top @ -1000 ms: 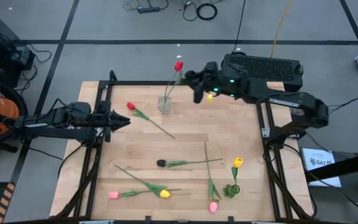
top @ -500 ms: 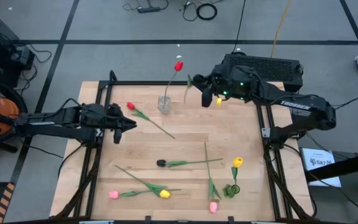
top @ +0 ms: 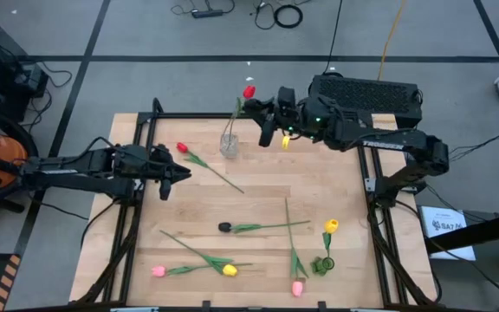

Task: Sort flowers into vase by color
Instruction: Put the right black tulip into the transparent flower vase

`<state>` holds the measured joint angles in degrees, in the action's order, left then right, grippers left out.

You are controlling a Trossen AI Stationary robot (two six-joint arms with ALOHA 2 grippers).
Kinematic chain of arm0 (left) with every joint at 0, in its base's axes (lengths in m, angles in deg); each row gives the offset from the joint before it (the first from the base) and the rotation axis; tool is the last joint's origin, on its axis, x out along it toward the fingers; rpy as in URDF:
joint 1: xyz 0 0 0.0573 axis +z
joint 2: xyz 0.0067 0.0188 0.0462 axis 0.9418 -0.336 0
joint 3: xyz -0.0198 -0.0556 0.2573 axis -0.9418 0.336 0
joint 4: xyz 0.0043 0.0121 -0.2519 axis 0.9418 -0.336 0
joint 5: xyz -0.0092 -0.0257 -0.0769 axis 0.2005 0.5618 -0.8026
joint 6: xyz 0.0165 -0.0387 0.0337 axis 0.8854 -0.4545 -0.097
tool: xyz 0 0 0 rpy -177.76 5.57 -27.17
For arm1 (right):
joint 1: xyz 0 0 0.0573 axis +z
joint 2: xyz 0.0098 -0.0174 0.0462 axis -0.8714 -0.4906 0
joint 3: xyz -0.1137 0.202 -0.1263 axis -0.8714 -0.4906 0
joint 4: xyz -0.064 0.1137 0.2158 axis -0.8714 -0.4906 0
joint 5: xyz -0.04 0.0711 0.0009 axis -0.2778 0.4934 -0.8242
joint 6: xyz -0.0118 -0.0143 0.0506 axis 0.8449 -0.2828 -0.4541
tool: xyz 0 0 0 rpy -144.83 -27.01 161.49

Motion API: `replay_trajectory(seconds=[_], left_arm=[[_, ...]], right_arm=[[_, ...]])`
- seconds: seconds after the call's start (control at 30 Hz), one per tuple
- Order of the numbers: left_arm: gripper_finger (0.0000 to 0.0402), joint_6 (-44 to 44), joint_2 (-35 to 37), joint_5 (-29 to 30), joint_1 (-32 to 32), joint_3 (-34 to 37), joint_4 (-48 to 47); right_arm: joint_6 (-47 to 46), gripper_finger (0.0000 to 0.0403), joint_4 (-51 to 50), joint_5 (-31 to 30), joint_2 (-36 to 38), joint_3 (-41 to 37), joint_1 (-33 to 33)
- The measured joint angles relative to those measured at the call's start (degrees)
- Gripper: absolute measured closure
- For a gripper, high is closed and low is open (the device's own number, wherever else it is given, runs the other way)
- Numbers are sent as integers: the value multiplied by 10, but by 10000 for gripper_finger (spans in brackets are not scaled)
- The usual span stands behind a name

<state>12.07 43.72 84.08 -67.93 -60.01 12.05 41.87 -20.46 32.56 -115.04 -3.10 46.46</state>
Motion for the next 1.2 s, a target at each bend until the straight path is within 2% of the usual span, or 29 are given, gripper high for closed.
replay_trajectory(seconds=[0.33, 0.47, 0.6, 0.87, 1.0, 1.2], left_arm=[[320, 3, 0, 0, 0, 0, -12], [320, 15, 0, 0, 0, 0, -33], [320, 21, 0, 0, 0, 0, -35], [320, 45, 0, -1, 0, 0, -35], [320, 48, 0, -2, 0, 0, -35], [320, 49, 0, -2, 0, 0, -36]], right_arm=[[-1, 339, -3, -11, -15, 0, -9], [-4, 339, -58, -48, -17, 0, -8], [-36, 339, -68, -64, -60, 0, -5], [-53, 337, 3, -60, -151, 0, 5], [-65, 317, -12, -60, -159, 1, 4], [-63, 258, -25, -61, -154, 0, 4]])
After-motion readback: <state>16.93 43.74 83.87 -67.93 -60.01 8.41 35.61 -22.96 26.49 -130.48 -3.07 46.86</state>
